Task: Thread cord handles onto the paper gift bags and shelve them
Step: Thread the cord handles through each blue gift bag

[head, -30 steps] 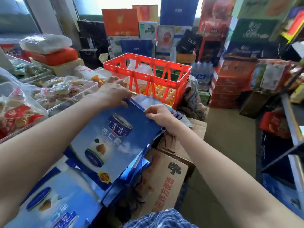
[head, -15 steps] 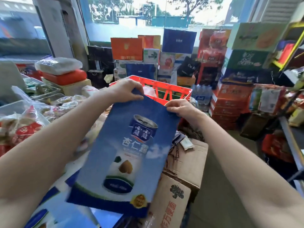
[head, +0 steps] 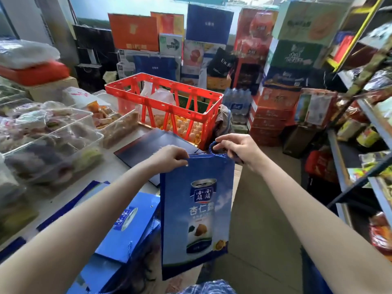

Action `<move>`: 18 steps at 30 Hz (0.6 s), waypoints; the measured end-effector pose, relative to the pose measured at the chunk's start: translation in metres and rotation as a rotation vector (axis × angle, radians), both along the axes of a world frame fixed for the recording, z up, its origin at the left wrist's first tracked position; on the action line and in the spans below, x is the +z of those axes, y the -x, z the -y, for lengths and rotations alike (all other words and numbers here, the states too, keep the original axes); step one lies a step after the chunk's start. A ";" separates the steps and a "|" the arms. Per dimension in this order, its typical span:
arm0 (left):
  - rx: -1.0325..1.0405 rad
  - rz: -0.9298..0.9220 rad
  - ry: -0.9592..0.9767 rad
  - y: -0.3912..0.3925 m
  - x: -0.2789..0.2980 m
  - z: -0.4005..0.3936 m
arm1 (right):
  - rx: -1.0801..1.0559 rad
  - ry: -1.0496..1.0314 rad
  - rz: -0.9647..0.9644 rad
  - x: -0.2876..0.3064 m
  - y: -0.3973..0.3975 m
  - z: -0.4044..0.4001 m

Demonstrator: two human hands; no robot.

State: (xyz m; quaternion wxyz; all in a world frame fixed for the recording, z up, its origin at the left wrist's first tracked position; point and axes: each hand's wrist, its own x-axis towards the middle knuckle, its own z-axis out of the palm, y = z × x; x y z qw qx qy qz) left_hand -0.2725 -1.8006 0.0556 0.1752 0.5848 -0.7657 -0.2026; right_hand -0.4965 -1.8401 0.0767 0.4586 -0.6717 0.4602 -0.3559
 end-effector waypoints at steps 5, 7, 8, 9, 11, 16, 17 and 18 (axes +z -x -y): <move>0.042 0.059 0.043 0.020 -0.023 0.011 | 0.015 -0.208 0.243 -0.012 0.013 0.007; 0.064 0.134 0.030 0.023 -0.031 0.011 | -0.048 -0.203 0.351 -0.010 0.014 0.011; 0.071 0.166 0.015 0.023 -0.035 0.010 | -0.098 -0.182 0.409 -0.007 0.015 0.015; 0.076 0.185 -0.002 0.023 -0.040 0.010 | -0.143 -0.168 0.471 -0.003 0.017 0.019; 0.093 0.193 -0.016 0.020 -0.046 0.009 | -0.163 -0.180 0.550 0.006 0.018 0.026; 0.143 0.181 -0.014 0.017 -0.051 0.008 | 0.049 -0.356 0.579 0.015 0.005 0.020; 0.150 0.187 -0.017 0.016 -0.050 0.008 | 0.058 -0.321 0.527 0.015 0.005 0.020; 0.159 0.189 -0.018 0.015 -0.050 0.009 | 0.041 -0.244 0.429 0.015 0.006 0.020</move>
